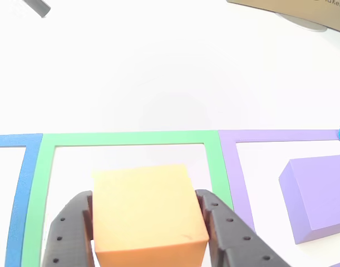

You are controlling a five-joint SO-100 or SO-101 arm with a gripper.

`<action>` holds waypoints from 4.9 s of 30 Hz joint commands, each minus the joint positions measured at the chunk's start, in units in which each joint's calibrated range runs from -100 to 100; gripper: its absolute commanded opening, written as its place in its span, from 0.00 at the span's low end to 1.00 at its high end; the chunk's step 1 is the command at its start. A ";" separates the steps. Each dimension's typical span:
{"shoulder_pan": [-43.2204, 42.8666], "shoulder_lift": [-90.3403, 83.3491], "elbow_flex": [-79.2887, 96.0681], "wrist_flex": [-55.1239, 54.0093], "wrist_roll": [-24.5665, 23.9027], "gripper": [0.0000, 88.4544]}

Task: Tower of hanoi

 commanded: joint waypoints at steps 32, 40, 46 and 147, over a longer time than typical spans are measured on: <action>-0.88 34.56 -11.33 -31.13 0.72 0.07; -0.78 35.53 -11.33 -31.77 0.72 0.08; -0.69 35.93 -11.42 -31.69 0.72 0.14; -15.07 -49.01 -29.24 81.83 0.72 0.36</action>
